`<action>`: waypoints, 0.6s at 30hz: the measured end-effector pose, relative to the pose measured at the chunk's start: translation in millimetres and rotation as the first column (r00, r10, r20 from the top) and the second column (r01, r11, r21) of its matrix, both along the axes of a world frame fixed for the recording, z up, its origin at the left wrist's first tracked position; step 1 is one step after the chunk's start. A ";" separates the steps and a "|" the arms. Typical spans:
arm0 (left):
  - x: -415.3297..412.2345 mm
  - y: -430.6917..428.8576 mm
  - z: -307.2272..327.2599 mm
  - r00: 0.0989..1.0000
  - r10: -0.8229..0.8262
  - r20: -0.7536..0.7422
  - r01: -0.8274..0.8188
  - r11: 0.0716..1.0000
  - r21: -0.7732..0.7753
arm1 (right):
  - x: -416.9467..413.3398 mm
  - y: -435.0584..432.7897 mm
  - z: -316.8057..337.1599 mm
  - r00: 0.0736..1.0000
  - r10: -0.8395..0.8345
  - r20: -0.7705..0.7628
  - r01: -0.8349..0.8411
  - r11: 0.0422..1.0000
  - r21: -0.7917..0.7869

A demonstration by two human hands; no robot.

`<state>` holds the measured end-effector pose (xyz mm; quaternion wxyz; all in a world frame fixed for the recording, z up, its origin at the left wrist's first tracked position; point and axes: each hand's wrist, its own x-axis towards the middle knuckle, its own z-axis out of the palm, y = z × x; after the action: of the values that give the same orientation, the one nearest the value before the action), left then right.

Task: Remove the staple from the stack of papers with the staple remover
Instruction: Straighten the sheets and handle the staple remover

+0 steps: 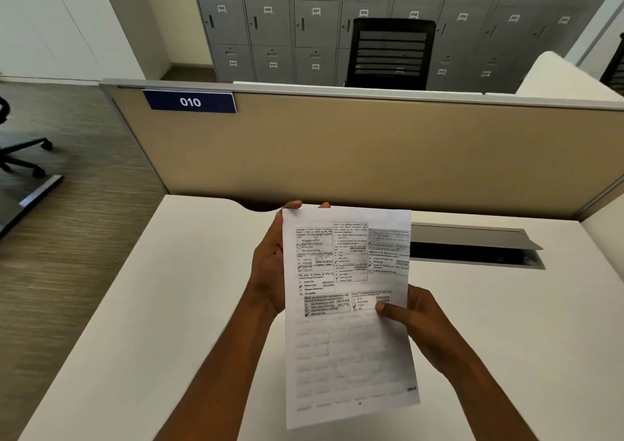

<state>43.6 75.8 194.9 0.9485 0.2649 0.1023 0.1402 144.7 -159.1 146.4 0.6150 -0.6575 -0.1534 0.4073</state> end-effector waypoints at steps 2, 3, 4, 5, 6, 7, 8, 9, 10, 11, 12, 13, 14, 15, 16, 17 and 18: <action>-1.5 -1.8 -0.1 1.000 -0.019 -0.016 0.019 1.000 -0.010 | -1.5 0.5 -0.1 1.000 -0.007 0.000 0.007 1.000 -0.015; -2.0 -2.4 -0.1 0.999 -0.024 -0.027 0.023 1.000 -0.012 | -2.6 0.6 -0.4 1.000 -0.010 0.002 0.010 1.000 -0.022; -1.9 -2.4 -0.3 0.999 -0.029 -0.042 0.028 0.999 -0.016 | -3.8 0.9 -0.8 1.000 -0.014 0.005 0.014 1.000 -0.028; -1.6 -2.2 -0.8 0.998 -0.032 -0.059 0.031 0.999 -0.019 | -5.0 1.0 -1.2 1.000 -0.015 0.007 0.016 0.999 -0.033; -1.1 -1.8 -1.6 0.996 -0.033 -0.079 0.032 0.999 -0.018 | -6.2 1.1 -1.8 1.000 -0.017 0.006 0.017 0.999 -0.035; -0.4 -1.3 -2.8 0.995 -0.032 -0.096 0.032 0.999 -0.009 | -7.1 1.4 -2.3 1.000 -0.019 0.004 0.019 0.999 -0.036; -0.3 -1.1 -3.9 0.994 -0.030 -0.106 0.031 1.000 0.002 | -7.9 1.7 -2.9 1.000 -0.023 0.003 0.023 0.999 -0.038; 0.0 -0.7 -5.4 0.994 -0.015 -0.108 0.017 1.000 0.016 | -8.3 1.9 -3.6 1.000 -0.027 0.007 0.027 0.999 -0.042; 0.4 -0.8 -7.1 0.994 0.016 -0.112 -0.012 0.999 0.039 | -8.4 2.4 -4.2 0.999 -0.033 0.016 0.034 0.998 -0.048; 0.5 -1.0 -8.2 0.990 0.061 -0.129 -0.051 0.995 0.081 | -8.4 2.8 -4.5 0.999 -0.043 0.029 0.044 0.998 -0.053; 0.8 -0.9 -8.3 0.983 0.102 -0.151 -0.081 0.987 0.142 | -8.3 3.4 -4.7 0.997 -0.057 0.046 0.060 0.997 -0.056; 0.6 -0.3 -8.1 0.978 0.128 -0.166 -0.092 0.973 0.210 | -7.6 4.1 -4.9 0.995 -0.076 0.067 0.080 0.995 -0.057; -0.4 0.3 -8.8 0.974 0.144 -0.177 -0.090 0.955 0.283 | -6.7 4.8 -5.2 0.991 -0.101 0.092 0.106 0.993 -0.055; -2.4 0.8 -11.6 0.971 0.151 -0.187 -0.077 0.932 0.355 | -5.4 5.5 -6.1 0.984 -0.129 0.120 0.136 0.989 -0.050; -5.5 1.4 -16.7 0.968 0.149 -0.202 -0.054 0.910 0.412 | -4.1 6.7 -7.6 0.976 -0.161 0.145 0.169 0.985 -0.044; -8.0 1.4 -22.7 0.963 0.142 -0.228 -0.027 0.895 0.446 | -2.3 7.3 -9.5 0.967 -0.193 0.168 0.202 0.979 -0.034; -11.1 0.4 -29.4 0.954 0.144 -0.265 -0.004 0.884 0.467 | -1.2 8.5 -12.0 0.957 -0.222 0.186 0.231 0.973 -0.022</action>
<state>32.6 76.2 165.5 0.8266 0.4960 0.2150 0.1563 143.5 -150.7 134.4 0.6264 -0.7186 -0.1239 0.2754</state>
